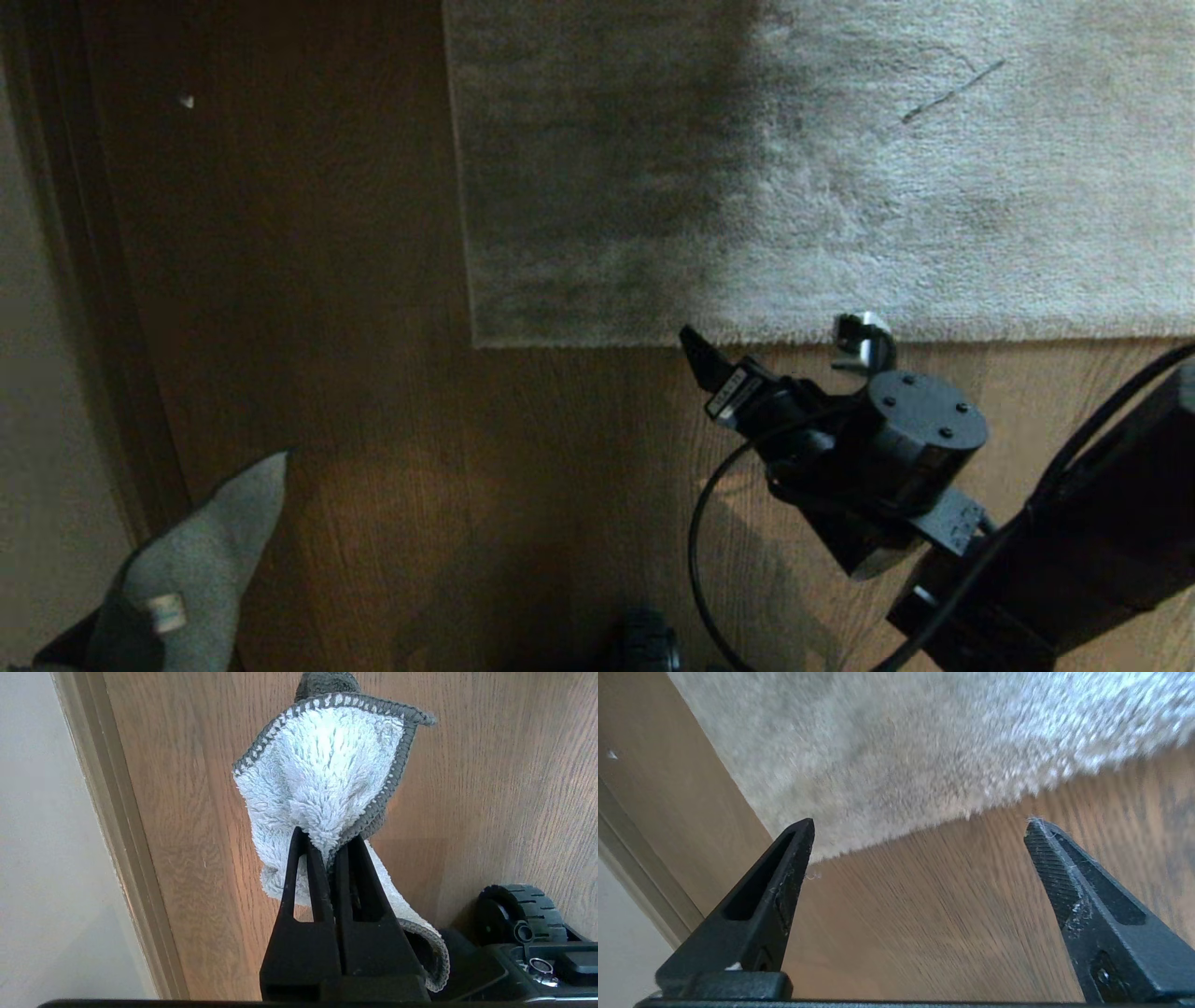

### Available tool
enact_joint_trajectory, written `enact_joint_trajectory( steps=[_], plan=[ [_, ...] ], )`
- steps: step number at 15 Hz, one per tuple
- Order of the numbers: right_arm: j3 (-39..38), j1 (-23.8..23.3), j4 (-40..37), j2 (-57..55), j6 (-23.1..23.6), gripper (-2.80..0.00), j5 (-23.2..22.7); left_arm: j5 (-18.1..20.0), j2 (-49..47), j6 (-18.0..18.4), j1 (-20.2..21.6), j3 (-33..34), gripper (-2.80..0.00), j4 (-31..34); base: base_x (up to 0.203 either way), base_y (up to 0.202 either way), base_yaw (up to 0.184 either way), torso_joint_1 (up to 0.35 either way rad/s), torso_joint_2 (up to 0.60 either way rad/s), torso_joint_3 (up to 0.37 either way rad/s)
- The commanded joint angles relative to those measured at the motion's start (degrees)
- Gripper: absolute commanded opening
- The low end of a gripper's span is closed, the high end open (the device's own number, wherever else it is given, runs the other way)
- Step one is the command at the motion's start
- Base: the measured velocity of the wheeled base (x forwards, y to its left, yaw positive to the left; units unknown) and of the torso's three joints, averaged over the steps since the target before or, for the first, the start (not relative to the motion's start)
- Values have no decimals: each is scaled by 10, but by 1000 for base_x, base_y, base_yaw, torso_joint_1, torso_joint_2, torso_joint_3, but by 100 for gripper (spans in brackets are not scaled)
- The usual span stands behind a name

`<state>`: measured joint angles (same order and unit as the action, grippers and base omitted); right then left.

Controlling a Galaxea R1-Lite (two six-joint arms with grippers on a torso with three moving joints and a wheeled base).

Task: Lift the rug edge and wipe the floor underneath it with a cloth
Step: Lift up the carpet

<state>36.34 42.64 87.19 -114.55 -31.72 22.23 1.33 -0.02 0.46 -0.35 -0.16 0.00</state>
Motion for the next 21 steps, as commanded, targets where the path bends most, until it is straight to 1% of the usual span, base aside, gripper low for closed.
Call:
enact_joint_trajectory(
  steps=[1, 6, 21],
  plan=[
    [14, 14, 28, -19, -2, 0, 10, 0, 0, 0, 0, 0, -280, 0, 0, 0, 0, 0, 0, 0],
    [32, 45, 28, -44, -2, 0, 18, 0, 0, 0, 0, 0, -280, 0, 0, 0, 0, 0, 0, 0],
    [74, 47, 28, -90, 0, 0, 19, 0, 0, 0, 0, 0, -280, 0, 0, 0, 0, 0, 0, 0]
  ],
)
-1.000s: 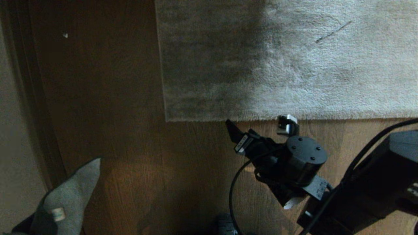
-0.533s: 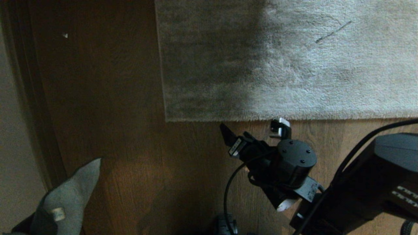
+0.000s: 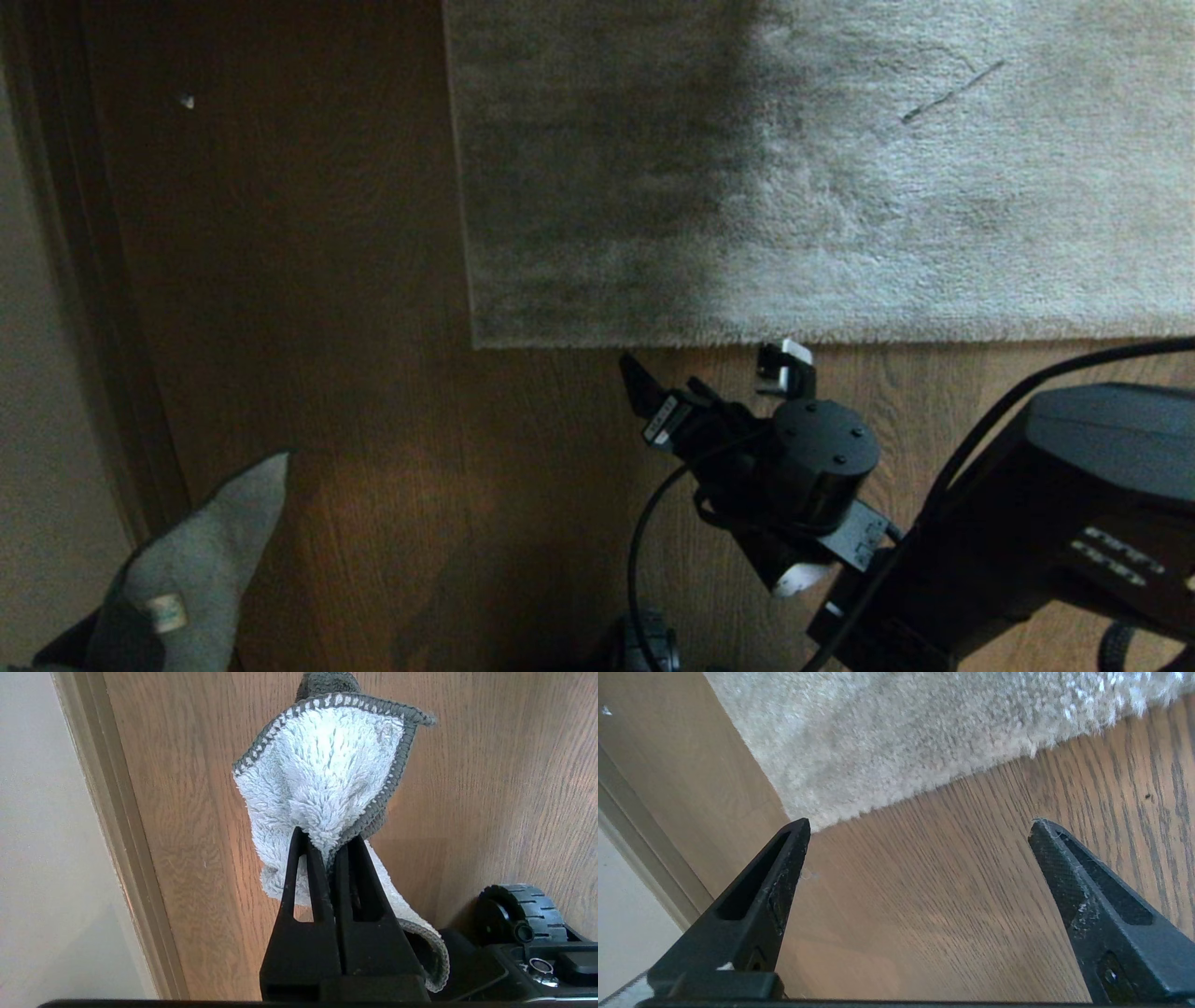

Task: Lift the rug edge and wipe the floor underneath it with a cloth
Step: Lift up the carpet

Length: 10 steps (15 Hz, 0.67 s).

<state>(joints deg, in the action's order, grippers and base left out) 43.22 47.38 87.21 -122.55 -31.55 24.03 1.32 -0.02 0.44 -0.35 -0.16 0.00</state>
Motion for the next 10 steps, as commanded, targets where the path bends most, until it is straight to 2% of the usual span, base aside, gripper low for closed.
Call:
enact_joint_trajectory(
  steps=[1, 10],
  plan=[
    [14, 0, 27, -13, -2, 0, 1, 0, 0, 0, 0, 0, -280, 0, 0, 0, 0, 0, 0, 0],
    [77, -2, 27, -61, 21, 0, 4, 0, 0, 0, 0, 0, -280, 0, 0, 0, 0, 0, 0, 0]
  ],
)
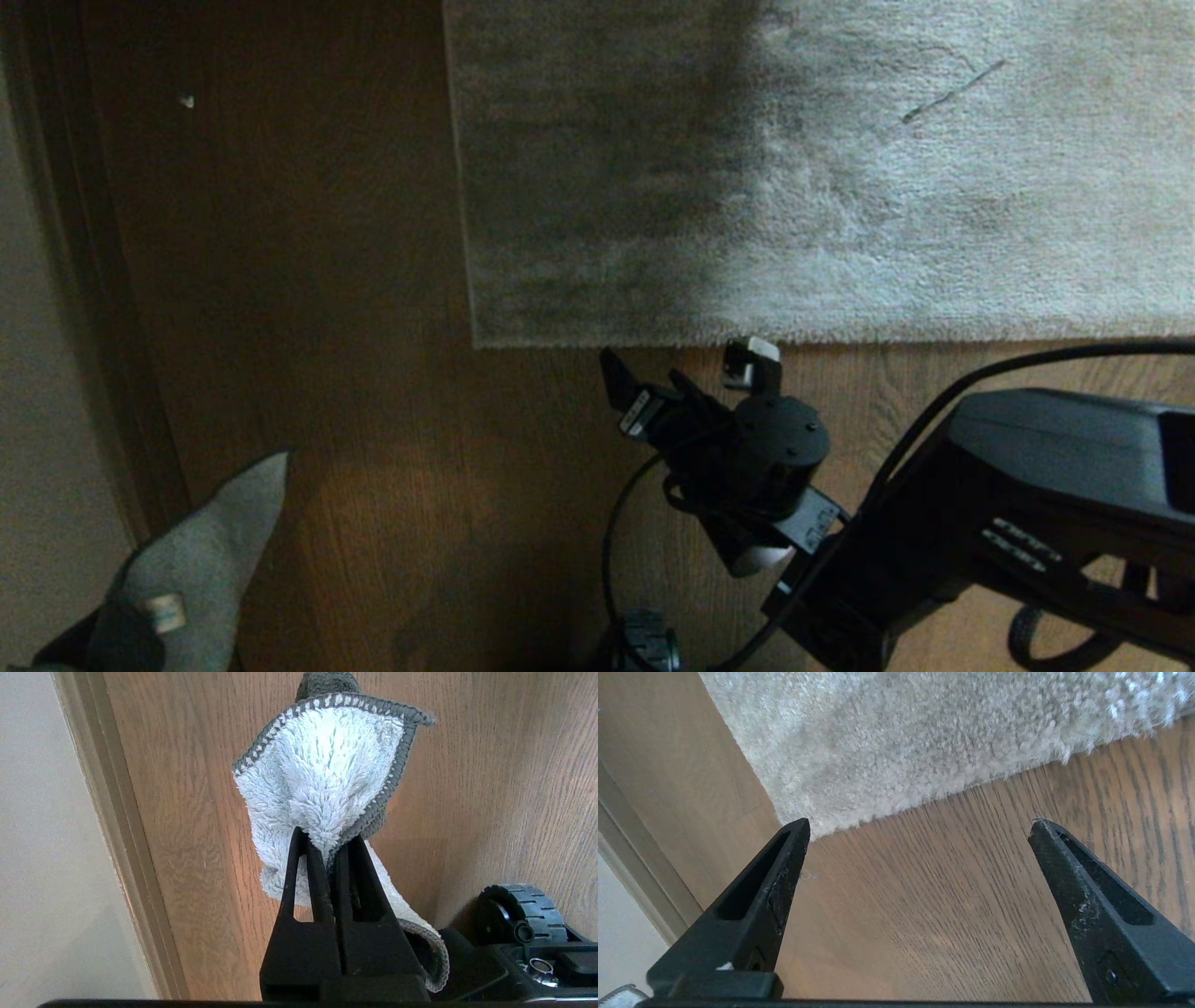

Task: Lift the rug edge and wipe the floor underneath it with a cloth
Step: Lift up the carpet

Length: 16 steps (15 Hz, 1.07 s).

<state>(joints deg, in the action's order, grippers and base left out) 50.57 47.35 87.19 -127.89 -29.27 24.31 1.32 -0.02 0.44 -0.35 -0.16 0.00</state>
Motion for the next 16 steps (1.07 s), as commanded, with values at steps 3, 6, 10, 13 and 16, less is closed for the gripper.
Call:
enact_joint_trajectory(
  steps=[3, 6, 10, 13, 16],
  plan=[
    [3, -9, 28, -8, -1, 0, 1, 0, 0, 0, 0, 0, -280, 0, 0, 0, 0, 0, 0, 0],
    [3, -14, 28, -10, -1, 0, 1, 0, 0, 0, 0, 0, -280, 0, 0, 0, 0, 0, 0, 0],
    [13, -22, 28, -19, -1, 0, 1, 0, 0, 0, 0, 0, -280, 0, 0, 0, 0, 0, 0, 0],
    [24, -28, 28, -26, -1, 0, 1, 0, 0, 0, 0, 0, -280, 0, 0, 0, 0, 0, 0, 0],
    [30, -33, 28, -29, -1, 0, 1, 0, 0, 0, 0, 0, -280, 0, 0, 0, 0, 0, 0, 0]
  ],
)
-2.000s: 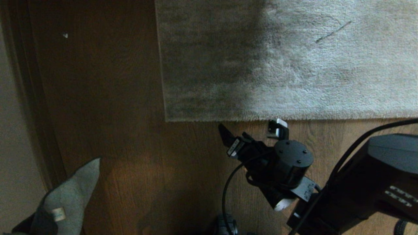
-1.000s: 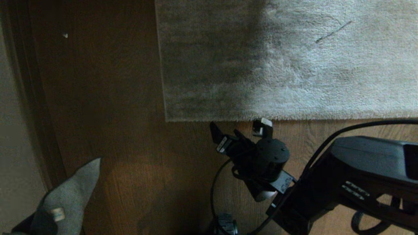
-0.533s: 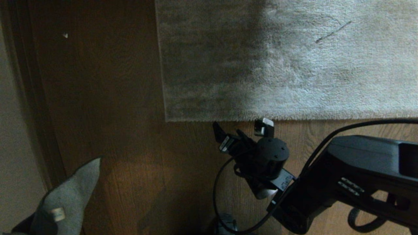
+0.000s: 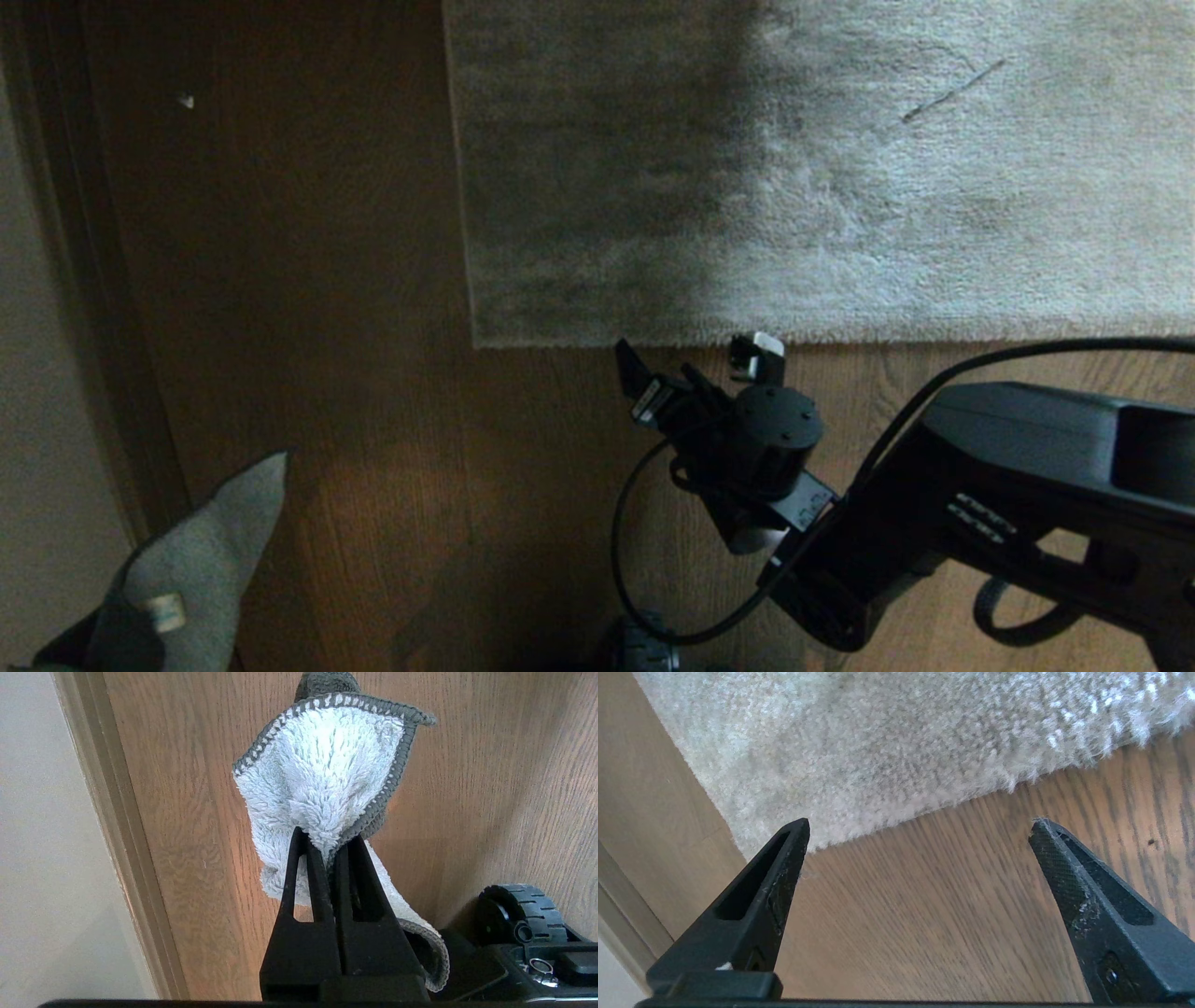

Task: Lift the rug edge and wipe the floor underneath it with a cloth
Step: Lift up the carpet

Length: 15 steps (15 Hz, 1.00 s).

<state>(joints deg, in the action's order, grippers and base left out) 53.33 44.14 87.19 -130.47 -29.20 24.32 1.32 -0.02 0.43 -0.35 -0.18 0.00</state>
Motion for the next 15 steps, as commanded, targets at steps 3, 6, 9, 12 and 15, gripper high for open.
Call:
enact_joint_trajectory(
  steps=[3, 6, 9, 12, 15],
  plan=[
    [25, -4, 28, -13, -1, 0, 1, 0, 0, 0, 0, 0, -280, 0, 0, 0, 0, 0, 0, 0],
    [54, -6, 28, -28, 8, 0, 0, 0, 0, 0, 0, 1, -280, 0, 0, 0, 0, 0, 0, 0],
    [77, -6, 28, -44, 17, 0, 0, 0, 0, 0, 0, 0, -280, 0, 0, 0, 0, 0, 0, 0],
    [94, -7, 28, -55, 20, 0, 0, 0, 0, 0, 0, 0, -280, 0, 0, 0, 0, 0, 0, 0],
    [96, -6, 28, -57, 20, 0, 0, 0, 0, 0, 0, 0, -280, 0, 0, 0, 0, 0, 0, 0]
  ],
)
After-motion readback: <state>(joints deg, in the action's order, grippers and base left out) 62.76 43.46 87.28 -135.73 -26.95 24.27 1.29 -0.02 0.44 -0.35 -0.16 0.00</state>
